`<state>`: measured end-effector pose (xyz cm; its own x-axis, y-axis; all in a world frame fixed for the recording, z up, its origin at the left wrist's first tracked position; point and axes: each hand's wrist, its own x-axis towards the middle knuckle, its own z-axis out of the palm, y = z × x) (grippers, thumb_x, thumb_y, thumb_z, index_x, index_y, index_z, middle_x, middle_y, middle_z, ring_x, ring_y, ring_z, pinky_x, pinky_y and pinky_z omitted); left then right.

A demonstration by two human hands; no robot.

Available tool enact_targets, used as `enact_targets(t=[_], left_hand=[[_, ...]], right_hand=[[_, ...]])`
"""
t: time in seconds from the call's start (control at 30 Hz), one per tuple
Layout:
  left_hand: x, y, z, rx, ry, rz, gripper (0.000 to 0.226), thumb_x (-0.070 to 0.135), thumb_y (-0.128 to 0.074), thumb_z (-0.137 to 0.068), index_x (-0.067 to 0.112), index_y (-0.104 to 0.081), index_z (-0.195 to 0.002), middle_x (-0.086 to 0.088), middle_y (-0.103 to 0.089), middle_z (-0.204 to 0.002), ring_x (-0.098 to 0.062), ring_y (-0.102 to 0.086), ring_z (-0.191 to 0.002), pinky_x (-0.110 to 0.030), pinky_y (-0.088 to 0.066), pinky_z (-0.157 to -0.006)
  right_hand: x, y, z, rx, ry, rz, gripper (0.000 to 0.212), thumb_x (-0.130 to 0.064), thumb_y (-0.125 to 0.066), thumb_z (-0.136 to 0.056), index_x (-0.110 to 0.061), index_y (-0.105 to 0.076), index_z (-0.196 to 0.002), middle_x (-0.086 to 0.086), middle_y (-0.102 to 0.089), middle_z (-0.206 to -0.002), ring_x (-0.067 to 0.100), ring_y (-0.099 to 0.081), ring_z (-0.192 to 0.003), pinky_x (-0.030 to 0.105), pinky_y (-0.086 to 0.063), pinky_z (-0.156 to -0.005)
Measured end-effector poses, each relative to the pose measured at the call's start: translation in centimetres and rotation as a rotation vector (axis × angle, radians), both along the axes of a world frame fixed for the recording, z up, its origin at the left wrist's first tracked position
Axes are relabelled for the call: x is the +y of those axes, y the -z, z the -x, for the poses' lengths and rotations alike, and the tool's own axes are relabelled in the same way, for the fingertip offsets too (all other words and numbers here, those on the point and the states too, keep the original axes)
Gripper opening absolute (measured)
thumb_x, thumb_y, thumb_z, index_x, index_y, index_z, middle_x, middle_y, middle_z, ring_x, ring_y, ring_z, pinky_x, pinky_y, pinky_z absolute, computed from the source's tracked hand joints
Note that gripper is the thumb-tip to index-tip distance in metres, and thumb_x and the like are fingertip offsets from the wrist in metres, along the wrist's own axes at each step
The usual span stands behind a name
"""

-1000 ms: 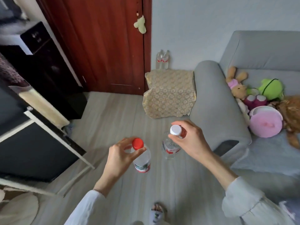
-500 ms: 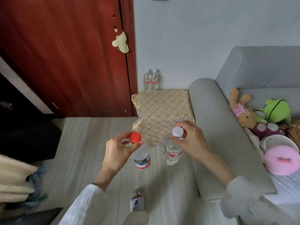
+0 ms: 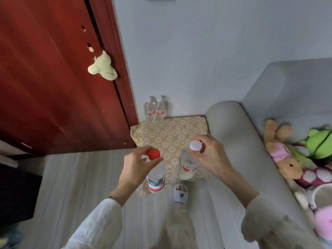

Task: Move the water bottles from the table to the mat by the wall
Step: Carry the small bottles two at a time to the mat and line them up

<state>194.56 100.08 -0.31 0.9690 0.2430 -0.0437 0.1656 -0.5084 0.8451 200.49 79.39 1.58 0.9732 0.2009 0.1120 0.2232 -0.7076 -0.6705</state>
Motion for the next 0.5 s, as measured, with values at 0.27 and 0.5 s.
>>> enact_targets(t=[0.27,0.5], left_hand=[[-2.5,6.1,-17.2,0.133,-0.032,-0.051,0.024,0.021,-0.079,-0.066,0.025,-0.063,-0.083,0.015,-0.062,-0.081,-0.002,-0.059,-0.078,-0.012,-0.05,-0.074],[-3.5,12.3,-29.9,0.247,-0.021,-0.121,0.036,0.017,-0.076,-0.07,0.012,-0.061,-0.102,-0.007,-0.066,-0.103,-0.013,-0.056,-0.088,-0.013,-0.044,-0.074]], right_hand=[[-1.9,7.2,-17.4,0.205,-0.118,0.039,0.022,-0.024,-0.068,-0.076,-0.017,-0.056,-0.093,-0.001,-0.051,-0.095,0.006,-0.047,-0.071,0.011,-0.034,-0.06],[-1.0,14.1,-28.7,0.283,-0.059,0.047,0.024,-0.014,-0.066,-0.076,-0.017,-0.052,-0.095,-0.001,-0.046,-0.097,0.006,-0.045,-0.071,0.007,-0.033,-0.053]])
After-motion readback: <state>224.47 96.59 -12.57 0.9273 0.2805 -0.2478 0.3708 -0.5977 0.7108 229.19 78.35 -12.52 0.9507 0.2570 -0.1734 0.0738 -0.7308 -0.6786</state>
